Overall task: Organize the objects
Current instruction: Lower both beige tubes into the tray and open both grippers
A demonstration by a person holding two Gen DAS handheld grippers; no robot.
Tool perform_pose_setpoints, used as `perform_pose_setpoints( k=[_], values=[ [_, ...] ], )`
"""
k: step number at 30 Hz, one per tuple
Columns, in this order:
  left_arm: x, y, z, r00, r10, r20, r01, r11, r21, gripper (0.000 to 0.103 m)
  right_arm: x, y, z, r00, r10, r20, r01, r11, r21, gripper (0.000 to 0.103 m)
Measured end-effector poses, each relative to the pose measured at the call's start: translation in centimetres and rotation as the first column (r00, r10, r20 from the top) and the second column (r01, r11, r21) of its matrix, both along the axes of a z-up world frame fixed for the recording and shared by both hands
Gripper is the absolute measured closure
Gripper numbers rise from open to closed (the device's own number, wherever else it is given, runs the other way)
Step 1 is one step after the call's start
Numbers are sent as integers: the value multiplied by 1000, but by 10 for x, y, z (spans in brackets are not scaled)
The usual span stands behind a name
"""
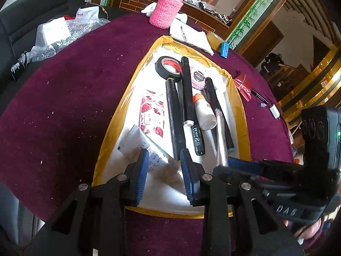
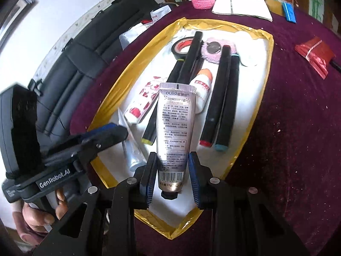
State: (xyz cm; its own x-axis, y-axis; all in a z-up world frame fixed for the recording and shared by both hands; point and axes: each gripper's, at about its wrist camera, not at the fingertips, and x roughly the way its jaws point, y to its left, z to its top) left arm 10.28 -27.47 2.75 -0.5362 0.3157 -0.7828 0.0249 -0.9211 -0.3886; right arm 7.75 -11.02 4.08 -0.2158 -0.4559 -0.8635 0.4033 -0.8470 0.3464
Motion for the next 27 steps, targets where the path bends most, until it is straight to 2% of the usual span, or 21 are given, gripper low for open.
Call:
perform_pose_setpoints(
  k=[6,8,10,12,17,19,24,27],
  values=[
    [6,-3,15,998,37,-49,-37,999,9,73,3,-9,-4,999,33,19,-34,999,30,76],
    [8,-4,20,996,50,-68,-50,999,10,66,3,-11,-5,999,43,13,-43,998,43,76],
    [9,-4,24,994,68,-84,-68,998,8,48,5,-12,-4,998,58,10,-58,997,55,75],
    [10,-5,26,993,82,-89,-81,997,9,45,7,-14,-3,998,69,6,-69,996,63,72],
    [12,1,26,994,85,-74,-85,996,6,42,14,-10,3,996,93,-10,-93,995,43,55],
    [13,5,27,994,85,-74,-85,996,-4,42,18,-7,6,995,95,-25,-94,995,37,53],
    [18,13,35,991,93,-94,-96,995,-32,42,28,3,20,989,84,-119,-76,995,68,49],
    [20,18,42,990,90,-111,-95,995,-40,42,32,4,30,973,62,-223,-39,993,108,47]
  ],
)
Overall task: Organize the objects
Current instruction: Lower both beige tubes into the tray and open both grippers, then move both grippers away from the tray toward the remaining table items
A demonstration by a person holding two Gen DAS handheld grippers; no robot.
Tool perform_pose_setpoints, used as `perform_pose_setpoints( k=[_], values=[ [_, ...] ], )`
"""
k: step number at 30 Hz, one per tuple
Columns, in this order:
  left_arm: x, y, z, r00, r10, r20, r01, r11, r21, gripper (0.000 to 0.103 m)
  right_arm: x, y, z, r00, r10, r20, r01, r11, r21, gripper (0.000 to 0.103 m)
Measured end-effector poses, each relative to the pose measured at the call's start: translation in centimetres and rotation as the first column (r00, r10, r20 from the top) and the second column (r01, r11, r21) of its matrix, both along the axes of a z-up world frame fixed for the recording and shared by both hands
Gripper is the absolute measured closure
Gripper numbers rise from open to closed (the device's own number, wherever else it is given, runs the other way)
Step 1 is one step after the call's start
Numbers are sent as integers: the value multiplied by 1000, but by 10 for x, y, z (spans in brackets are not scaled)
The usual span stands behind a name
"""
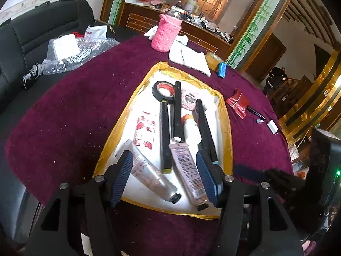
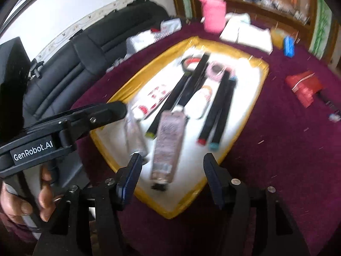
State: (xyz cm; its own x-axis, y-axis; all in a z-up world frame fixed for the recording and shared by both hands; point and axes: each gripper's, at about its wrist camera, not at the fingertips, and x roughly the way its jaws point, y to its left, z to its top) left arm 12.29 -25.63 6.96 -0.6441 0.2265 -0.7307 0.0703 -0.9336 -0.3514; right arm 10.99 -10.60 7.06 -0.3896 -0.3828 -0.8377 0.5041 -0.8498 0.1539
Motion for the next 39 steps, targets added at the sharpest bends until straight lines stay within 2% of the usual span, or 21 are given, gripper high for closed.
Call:
perform_pose_setpoints(
  k=[4,11,23,39],
  values=[
    [1,13,7,1000,-15,-11,15,1000,-16,42,8,15,15,986,-51,-162,63,996,70,45],
    [1,44,16,998,-63,-23,62,997,-52,42,11,45,31,949,-130,-288,168,980,111,43],
    [-3,98,32,989,-142,-36,137,984,-116,42,11,95,40,914,-205,-349,255,962,102,43],
    [-17,151,38,976,-217,-26,210,964,-161,43,0,143,40,893,-279,-354,328,941,86,43]
  ],
)
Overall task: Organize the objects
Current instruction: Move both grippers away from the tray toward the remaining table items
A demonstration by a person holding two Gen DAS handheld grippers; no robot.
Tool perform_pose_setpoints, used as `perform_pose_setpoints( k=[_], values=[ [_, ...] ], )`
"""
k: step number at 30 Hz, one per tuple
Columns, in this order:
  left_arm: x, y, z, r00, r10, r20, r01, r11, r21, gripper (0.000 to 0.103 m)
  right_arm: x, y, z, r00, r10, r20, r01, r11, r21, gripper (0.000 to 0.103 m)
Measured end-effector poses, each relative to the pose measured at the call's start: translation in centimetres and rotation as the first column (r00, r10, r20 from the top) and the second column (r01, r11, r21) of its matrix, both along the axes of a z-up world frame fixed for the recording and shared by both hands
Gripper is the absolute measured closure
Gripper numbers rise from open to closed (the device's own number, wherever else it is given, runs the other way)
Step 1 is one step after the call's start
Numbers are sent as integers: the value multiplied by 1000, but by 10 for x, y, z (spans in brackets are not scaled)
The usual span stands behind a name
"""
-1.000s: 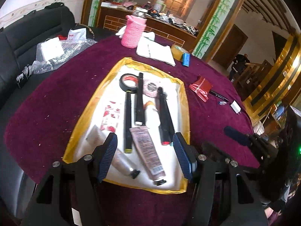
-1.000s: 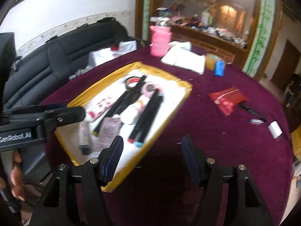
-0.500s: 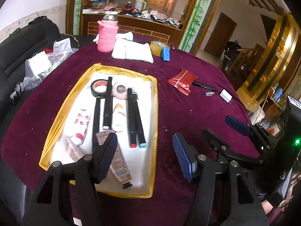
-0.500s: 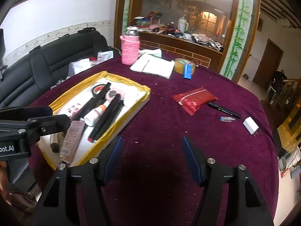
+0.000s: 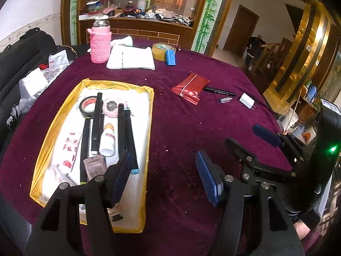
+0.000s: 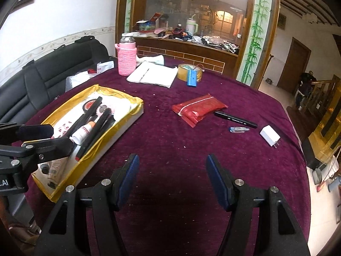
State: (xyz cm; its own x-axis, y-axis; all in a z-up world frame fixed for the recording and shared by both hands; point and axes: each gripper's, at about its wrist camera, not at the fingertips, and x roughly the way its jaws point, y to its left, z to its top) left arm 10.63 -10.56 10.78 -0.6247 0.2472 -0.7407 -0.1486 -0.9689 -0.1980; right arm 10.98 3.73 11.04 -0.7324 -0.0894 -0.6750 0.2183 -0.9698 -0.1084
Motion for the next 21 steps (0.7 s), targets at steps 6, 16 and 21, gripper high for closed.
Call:
perform_pose_setpoints(
  k=[6,16,21],
  values=[
    [-8,12,-1,1000,-18,10,18,1000,-12,43,-7,12,-4,1000,-14,14,14,1000,-1,43],
    [-45,62,43,981,-165,-106,160,986,-49,43,-60,90,-3,981,-174,83,176,984,-20,43],
    [-82,97,72,946,-265,-184,249,963,-108,43,-100,182,7,939,-321,124,335,935,-117,43]
  ],
)
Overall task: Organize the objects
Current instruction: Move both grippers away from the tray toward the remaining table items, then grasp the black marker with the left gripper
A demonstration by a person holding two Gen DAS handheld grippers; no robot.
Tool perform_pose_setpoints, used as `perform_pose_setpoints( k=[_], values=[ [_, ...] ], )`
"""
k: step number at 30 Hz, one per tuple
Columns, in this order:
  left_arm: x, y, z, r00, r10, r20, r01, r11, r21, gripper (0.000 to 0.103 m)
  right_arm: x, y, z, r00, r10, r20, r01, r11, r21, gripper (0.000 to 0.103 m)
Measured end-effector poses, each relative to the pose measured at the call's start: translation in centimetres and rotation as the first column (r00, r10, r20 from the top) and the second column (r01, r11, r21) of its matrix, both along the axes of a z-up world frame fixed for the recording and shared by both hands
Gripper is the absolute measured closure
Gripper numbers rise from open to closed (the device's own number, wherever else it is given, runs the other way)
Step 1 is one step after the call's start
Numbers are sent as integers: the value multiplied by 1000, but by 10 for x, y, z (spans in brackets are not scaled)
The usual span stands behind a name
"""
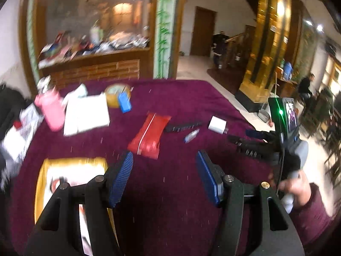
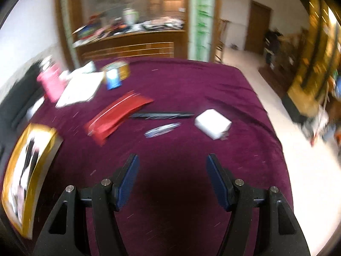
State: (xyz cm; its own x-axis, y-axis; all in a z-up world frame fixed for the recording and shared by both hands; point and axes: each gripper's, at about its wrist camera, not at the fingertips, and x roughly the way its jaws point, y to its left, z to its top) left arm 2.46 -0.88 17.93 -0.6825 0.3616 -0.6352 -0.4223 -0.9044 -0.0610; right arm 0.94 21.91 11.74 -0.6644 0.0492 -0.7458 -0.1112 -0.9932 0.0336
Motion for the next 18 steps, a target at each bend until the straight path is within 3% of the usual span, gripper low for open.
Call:
perform_pose_setpoints(
  k=[3,5,9,11,15,18],
  values=[
    [-23,25,-2,999,-44,-6,43,998,-46,42,-20,53,-2,996,-89,18,91,989,-118,41],
    [-37,43,-14,997,-78,21,79,993,-87,42,-31,82,-10,992,-125,23,126,962,-243,38],
    [-67,80,-53,987,-140,83,152,972,-176,42,-41,107,-27,986,-166,17,159,902,-401,38],
    [-79,96,-70,981,-170,93,187,959,-214,43,-41,109,-37,985,-173,-5,151,877,-455,38],
    [-108,134,-103,954,-276,115,299,901,-315,43,-43,119,-54,983,-181,4,156,837,-524,38],
    [-128,154,-119,927,-337,162,372,874,-312,43,-37,126,-55,980,-200,-11,165,834,-526,35]
  ],
)
